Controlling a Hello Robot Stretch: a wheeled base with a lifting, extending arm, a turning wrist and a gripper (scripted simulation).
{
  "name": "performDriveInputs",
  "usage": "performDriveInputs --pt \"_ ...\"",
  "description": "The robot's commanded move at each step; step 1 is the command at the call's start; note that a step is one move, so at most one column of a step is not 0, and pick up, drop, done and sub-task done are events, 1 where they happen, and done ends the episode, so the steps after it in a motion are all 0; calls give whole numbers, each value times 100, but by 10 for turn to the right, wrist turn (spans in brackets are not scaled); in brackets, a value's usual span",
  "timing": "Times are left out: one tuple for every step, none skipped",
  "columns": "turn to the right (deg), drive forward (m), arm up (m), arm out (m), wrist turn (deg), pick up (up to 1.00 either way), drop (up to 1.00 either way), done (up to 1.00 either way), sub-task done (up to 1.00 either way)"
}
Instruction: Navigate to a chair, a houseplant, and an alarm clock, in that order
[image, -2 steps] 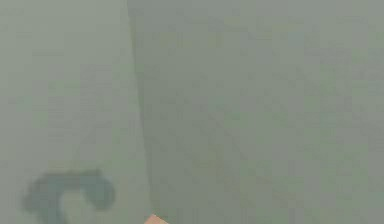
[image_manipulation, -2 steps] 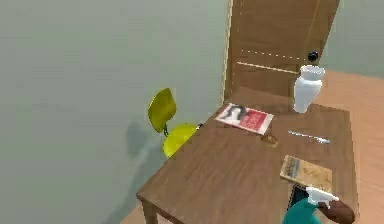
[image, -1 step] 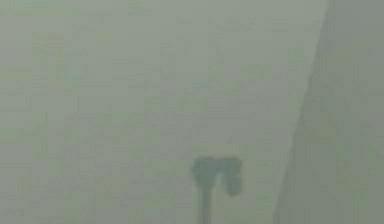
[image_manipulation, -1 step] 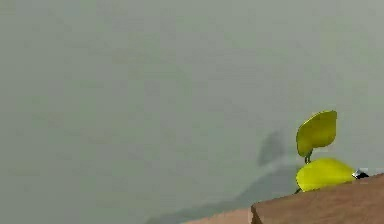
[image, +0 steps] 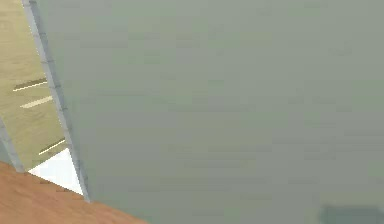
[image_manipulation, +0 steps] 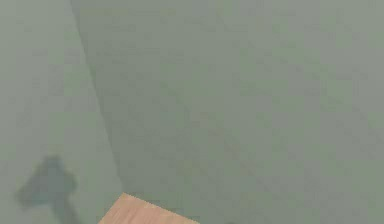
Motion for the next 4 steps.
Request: performDriveInputs --pt "0 15 0 0 0 0 0 0 0" --pt "-450 0 0 0 0 0 0 0 0" --pt "-450 0 0 0 0 0 0 0 0" --pt "0 95 0 0 0 0 0 0 0"
